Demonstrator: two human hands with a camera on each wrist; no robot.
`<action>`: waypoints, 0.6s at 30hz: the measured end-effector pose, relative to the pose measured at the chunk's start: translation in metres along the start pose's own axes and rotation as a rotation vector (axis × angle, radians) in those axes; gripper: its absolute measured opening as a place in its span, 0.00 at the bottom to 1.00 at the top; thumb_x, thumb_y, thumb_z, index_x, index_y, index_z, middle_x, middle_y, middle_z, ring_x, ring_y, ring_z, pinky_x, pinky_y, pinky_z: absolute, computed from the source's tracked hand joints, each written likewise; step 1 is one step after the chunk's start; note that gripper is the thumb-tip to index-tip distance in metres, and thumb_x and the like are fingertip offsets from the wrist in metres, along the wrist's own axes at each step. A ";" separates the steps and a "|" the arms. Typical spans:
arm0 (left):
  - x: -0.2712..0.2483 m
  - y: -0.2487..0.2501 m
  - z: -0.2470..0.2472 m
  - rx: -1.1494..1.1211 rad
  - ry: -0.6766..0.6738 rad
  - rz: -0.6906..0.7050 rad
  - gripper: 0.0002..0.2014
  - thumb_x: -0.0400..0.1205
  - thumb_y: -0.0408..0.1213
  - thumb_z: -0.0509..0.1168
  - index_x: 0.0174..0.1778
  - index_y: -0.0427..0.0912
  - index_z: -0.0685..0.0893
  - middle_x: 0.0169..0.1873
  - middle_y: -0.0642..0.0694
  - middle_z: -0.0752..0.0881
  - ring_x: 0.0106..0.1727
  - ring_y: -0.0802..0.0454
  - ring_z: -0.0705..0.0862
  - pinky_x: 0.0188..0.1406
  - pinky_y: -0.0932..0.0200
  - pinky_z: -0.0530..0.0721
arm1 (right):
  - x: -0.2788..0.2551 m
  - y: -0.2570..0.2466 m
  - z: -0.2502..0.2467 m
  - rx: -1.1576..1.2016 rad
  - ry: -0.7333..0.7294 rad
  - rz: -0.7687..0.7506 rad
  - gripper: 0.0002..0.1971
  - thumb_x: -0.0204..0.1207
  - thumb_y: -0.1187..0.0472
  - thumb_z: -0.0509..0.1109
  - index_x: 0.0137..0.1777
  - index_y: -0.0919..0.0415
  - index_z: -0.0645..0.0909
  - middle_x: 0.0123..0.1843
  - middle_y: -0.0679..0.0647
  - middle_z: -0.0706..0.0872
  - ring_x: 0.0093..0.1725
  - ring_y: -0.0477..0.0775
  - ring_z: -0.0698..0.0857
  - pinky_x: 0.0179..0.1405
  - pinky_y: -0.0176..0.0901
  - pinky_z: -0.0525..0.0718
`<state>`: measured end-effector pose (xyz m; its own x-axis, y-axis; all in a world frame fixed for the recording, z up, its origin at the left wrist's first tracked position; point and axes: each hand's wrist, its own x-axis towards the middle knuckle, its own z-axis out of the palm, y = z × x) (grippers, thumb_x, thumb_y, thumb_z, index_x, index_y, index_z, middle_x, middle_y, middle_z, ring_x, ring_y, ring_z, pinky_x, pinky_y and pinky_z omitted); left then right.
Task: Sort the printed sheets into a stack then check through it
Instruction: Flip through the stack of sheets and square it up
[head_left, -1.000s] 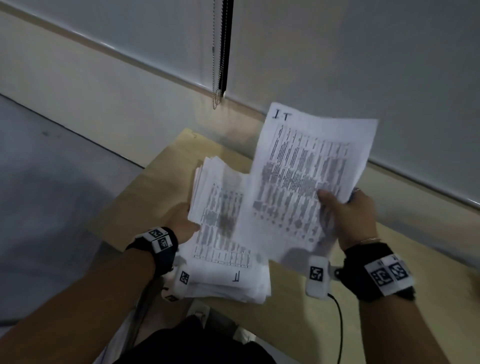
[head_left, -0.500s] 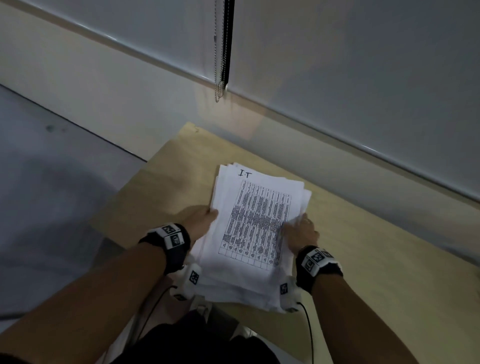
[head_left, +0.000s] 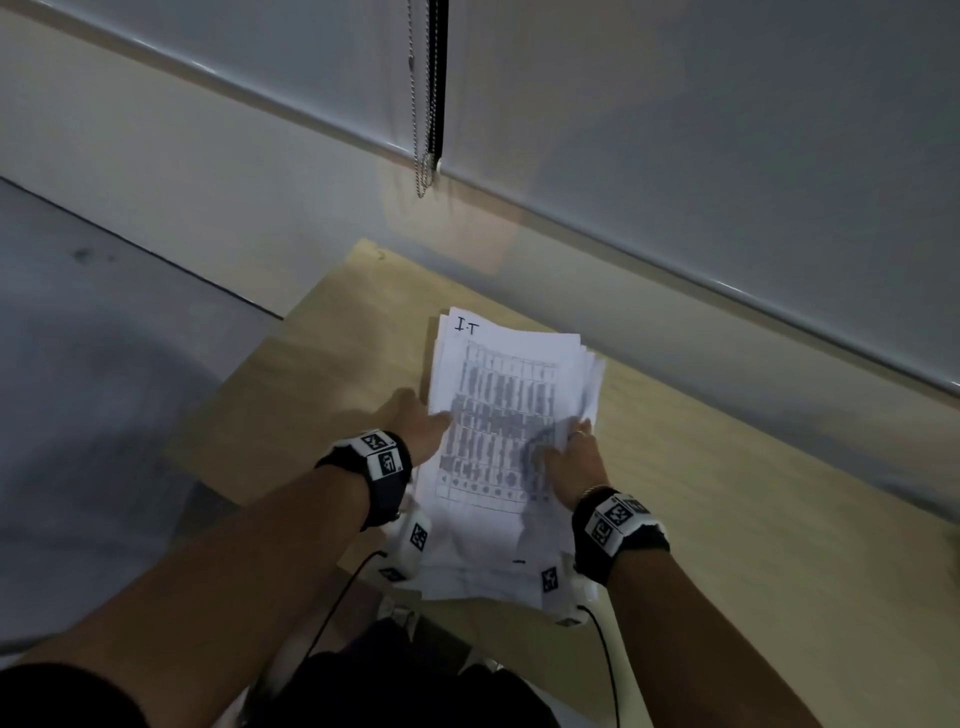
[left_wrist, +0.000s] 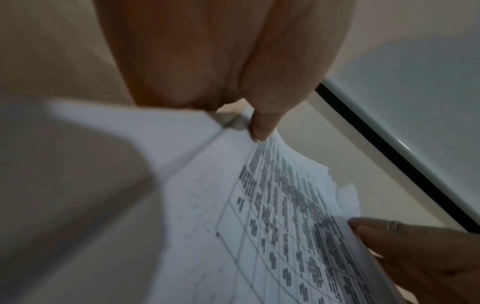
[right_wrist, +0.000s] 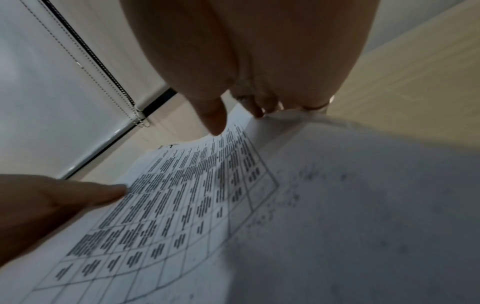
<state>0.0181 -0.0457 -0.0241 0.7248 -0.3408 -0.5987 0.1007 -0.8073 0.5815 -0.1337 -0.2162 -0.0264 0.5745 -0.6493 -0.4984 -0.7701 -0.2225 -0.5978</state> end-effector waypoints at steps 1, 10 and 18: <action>0.000 0.003 0.002 0.007 -0.028 0.014 0.34 0.84 0.51 0.64 0.79 0.34 0.65 0.70 0.36 0.80 0.65 0.36 0.83 0.62 0.48 0.83 | 0.000 0.001 0.001 -0.016 -0.038 -0.023 0.38 0.83 0.57 0.64 0.86 0.66 0.49 0.88 0.57 0.53 0.86 0.63 0.57 0.84 0.56 0.61; -0.020 -0.002 -0.014 -0.341 -0.023 0.250 0.22 0.83 0.33 0.69 0.73 0.46 0.77 0.66 0.49 0.86 0.65 0.48 0.84 0.67 0.46 0.80 | -0.006 0.010 -0.020 0.071 0.148 0.030 0.46 0.64 0.30 0.75 0.69 0.69 0.75 0.55 0.65 0.62 0.68 0.60 0.79 0.75 0.65 0.72; -0.059 0.034 -0.067 -0.578 0.024 0.575 0.20 0.82 0.30 0.70 0.69 0.44 0.78 0.60 0.52 0.86 0.59 0.63 0.85 0.58 0.65 0.82 | -0.047 -0.050 -0.088 0.771 0.220 -0.351 0.16 0.65 0.63 0.84 0.41 0.77 0.86 0.28 0.59 0.89 0.28 0.57 0.87 0.34 0.51 0.87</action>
<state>0.0239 -0.0205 0.0676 0.7840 -0.6105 -0.1122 0.0396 -0.1312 0.9906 -0.1465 -0.2390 0.0818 0.6154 -0.7790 -0.1204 -0.1104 0.0661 -0.9917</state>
